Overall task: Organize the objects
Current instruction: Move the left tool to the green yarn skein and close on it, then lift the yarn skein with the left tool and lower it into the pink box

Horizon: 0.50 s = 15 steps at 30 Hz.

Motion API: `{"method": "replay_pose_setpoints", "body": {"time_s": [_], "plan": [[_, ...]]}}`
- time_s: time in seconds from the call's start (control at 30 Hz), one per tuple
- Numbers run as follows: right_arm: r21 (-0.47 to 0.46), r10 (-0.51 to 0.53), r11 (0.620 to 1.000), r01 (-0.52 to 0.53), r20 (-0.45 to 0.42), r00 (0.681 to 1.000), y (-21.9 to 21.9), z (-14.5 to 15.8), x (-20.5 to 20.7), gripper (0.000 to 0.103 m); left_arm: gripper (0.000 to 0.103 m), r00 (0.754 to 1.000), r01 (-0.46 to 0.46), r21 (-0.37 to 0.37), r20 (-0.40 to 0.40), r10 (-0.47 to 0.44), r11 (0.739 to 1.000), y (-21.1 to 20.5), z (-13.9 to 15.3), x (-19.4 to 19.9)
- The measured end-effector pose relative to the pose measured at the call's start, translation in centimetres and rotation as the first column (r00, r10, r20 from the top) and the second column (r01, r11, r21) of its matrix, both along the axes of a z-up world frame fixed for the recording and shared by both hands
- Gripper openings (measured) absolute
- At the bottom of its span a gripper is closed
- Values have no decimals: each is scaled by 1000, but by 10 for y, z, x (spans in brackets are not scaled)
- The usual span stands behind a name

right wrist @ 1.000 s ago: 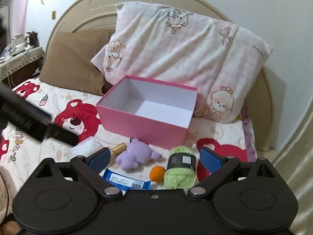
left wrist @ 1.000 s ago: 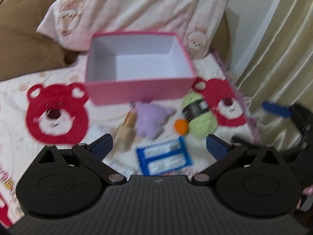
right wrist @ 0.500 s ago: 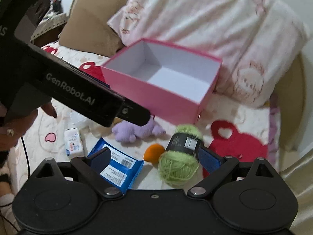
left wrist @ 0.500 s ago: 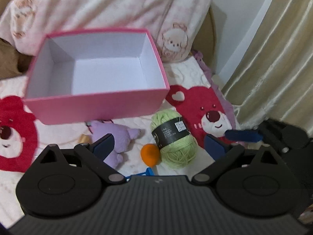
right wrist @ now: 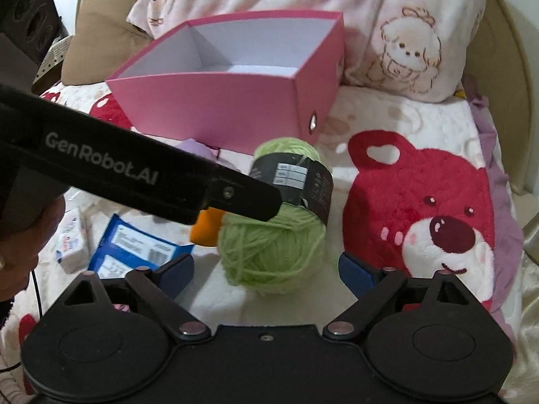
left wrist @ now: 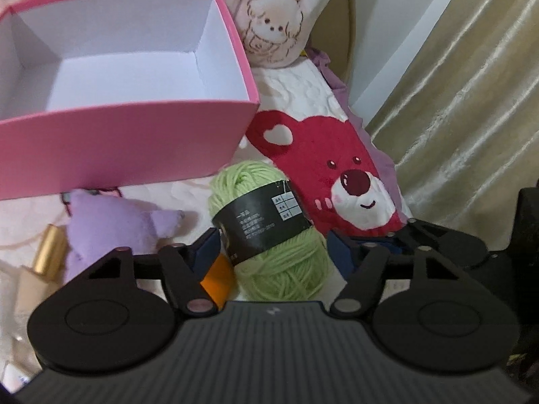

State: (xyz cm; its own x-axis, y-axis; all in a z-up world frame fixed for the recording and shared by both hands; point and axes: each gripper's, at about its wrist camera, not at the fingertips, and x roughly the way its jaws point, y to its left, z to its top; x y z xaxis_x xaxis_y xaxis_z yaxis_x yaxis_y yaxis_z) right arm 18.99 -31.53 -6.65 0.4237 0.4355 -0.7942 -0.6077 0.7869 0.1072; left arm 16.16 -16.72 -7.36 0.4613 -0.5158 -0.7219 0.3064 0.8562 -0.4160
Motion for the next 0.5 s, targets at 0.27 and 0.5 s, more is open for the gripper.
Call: {"method": "replay_pose_setpoints", "body": {"time_s": [0.27, 0.5], "plan": [[2, 0, 1000, 0, -48, 999, 4, -19, 15, 69, 56, 1000, 5, -10, -30, -5, 1000, -5, -20, 10], [-33, -28, 999, 28, 2, 1000, 17, -6, 5, 57, 54, 999, 26, -14, 31, -25, 1000, -5, -17, 2]]}}
